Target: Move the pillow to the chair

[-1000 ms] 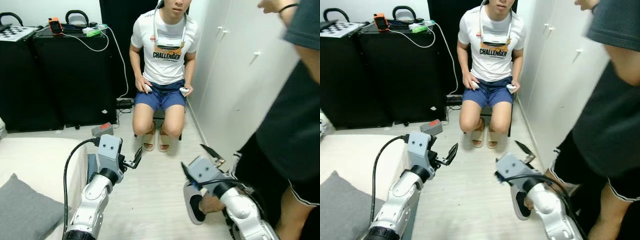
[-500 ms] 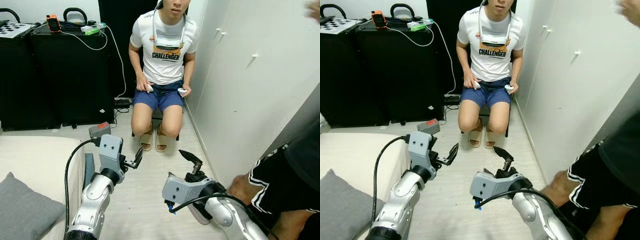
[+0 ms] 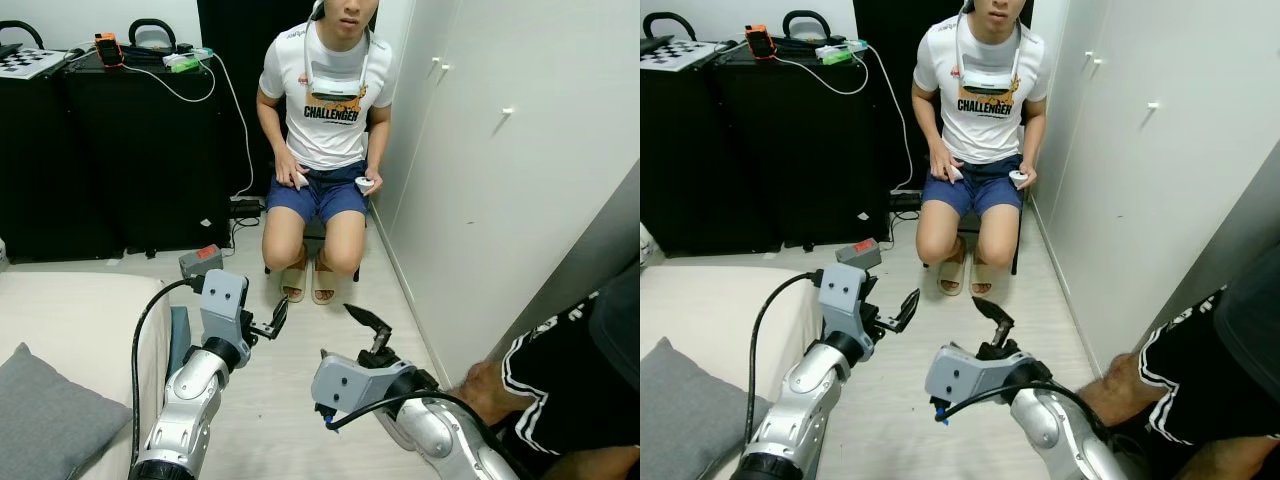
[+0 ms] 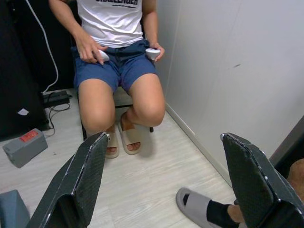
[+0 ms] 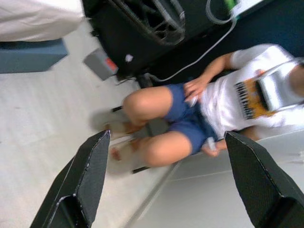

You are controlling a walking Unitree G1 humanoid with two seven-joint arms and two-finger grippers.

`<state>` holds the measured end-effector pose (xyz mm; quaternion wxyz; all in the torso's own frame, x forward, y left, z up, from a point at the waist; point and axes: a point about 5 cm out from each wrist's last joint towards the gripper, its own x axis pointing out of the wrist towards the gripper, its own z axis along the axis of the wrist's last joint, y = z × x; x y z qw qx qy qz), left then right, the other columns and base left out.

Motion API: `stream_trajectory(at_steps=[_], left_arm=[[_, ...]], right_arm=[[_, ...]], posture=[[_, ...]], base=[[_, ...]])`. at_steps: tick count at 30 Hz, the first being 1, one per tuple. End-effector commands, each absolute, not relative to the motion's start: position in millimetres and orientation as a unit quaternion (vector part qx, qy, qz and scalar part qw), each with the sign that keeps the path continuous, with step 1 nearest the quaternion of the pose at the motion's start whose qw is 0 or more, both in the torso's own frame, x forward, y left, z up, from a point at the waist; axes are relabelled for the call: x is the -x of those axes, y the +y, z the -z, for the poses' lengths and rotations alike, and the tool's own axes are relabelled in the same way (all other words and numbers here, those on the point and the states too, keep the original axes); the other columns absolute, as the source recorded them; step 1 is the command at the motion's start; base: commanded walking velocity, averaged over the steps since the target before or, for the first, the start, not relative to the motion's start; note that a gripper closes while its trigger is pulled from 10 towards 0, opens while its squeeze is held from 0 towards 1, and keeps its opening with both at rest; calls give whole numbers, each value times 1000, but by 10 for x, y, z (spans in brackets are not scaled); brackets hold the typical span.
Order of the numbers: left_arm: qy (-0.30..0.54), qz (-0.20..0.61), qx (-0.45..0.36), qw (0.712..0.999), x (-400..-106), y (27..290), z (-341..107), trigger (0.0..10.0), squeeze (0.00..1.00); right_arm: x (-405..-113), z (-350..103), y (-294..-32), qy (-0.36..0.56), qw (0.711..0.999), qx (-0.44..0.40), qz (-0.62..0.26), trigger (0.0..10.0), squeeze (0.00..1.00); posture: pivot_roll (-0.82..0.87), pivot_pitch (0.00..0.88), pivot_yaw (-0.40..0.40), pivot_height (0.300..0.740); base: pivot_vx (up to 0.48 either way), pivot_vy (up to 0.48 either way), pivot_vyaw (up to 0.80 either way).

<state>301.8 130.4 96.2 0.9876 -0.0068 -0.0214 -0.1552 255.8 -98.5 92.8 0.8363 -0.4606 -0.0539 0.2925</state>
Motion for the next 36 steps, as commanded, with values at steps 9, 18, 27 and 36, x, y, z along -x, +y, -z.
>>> stream_trajectory(at_steps=[9,18,27,36], left_arm=[[-16,157,16,987,-3002,1281,-952,10000,0],[-13,162,14,987,-3013,1276,-939,10000,0],[-8,163,18,986,-3024,1267,-923,10000,0],[4,165,27,986,-3055,1273,-885,10000,0]], right_arm=[[-2574,-775,-1066,29,857,394,-331,10000,0],[-2587,-787,-1061,30,854,399,-333,10000,0],[-2593,-782,-1067,32,853,397,-336,10000,0],[-2605,-761,-1058,36,853,396,-339,10000,0]], posture=[[-37,37,-46,740],[-34,31,-45,740],[-20,18,-45,740],[-28,0,-31,740]], base=[[0,0,0],[0,0,0],[0,0,0],[0,0,0]])
